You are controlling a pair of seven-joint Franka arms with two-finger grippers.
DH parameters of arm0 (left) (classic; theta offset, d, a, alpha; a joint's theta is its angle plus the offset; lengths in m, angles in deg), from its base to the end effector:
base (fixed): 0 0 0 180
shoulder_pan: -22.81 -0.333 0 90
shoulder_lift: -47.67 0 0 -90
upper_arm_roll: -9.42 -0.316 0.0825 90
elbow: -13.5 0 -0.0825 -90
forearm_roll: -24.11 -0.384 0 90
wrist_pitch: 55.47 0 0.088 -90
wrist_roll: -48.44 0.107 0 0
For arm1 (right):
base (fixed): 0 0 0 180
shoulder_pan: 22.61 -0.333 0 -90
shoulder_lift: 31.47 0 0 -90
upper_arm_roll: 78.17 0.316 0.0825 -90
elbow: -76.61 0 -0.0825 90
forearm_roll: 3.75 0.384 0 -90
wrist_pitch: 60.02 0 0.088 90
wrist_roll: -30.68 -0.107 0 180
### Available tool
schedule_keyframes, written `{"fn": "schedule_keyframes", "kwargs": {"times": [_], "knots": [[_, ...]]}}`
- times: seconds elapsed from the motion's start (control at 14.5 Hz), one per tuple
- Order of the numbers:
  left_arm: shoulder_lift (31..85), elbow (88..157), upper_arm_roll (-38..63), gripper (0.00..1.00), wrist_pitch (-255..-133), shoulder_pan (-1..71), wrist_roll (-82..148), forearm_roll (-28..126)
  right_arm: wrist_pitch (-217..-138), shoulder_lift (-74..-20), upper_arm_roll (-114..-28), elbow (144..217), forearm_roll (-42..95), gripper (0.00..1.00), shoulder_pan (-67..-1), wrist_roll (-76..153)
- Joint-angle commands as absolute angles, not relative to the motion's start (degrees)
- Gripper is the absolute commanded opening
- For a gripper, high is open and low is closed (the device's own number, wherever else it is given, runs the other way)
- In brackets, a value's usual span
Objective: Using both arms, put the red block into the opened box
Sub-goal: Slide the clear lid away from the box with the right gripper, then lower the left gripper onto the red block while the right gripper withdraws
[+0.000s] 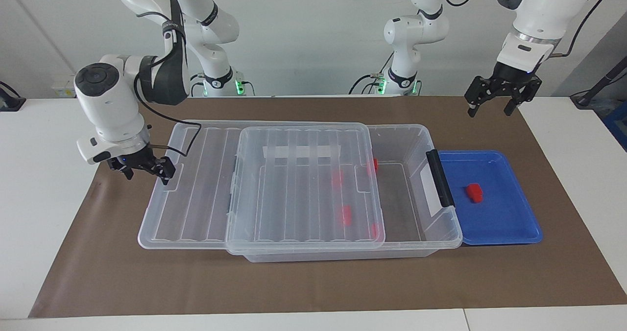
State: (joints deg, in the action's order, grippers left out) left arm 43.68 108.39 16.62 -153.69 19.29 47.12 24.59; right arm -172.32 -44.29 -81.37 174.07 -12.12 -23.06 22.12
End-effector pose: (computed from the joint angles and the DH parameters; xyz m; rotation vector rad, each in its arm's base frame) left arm 0.5453 -0.0383 0.6352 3.1294 -0.0638 0.1992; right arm 0.6302 -0.0373 0.4643 2.9868 -0.2134 0.0642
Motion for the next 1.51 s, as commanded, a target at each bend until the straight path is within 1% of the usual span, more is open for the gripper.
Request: {"fn": "schedule_keyframes", "kwargs": {"times": [0.0,0.28,0.69,0.9,1.17,1.45], "knots": [[42.84,110.52,16.72,1.0,-156.53,18.77,47.47,25.08,-171.12,-43.33,-80.98,174.25,-13.68,1.0,-21.82,22.16],[41.69,115.79,16.19,1.0,-163.56,18.33,47.82,25.16,-170.68,-43.24,-81.07,174.25,-13.86,1.0,-21.03,22.95],[42.66,121.94,16.19,1.0,-174.45,16.05,50.54,24.99,-170.5,-43.24,-80.98,174.25,-15.35,1.0,-20.41,23.04],[45.64,125.11,16.19,1.0,-181.84,13.94,53.52,24.99,-170.06,-43.24,-81.07,174.25,-16.75,1.0,-20.41,23.04],[49.33,126.34,16.19,1.0,-184.75,12.97,55.12,24.99,-169.89,-42.63,-81.07,174.25,-18.16,1.0,-20.41,23.04],[50.74,133.44,16.19,1.0,-192.29,11.91,55.03,24.99,-169.1,-40.97,-80.63,173.99,-17.12,1.0,-20.67,22.69]]}}
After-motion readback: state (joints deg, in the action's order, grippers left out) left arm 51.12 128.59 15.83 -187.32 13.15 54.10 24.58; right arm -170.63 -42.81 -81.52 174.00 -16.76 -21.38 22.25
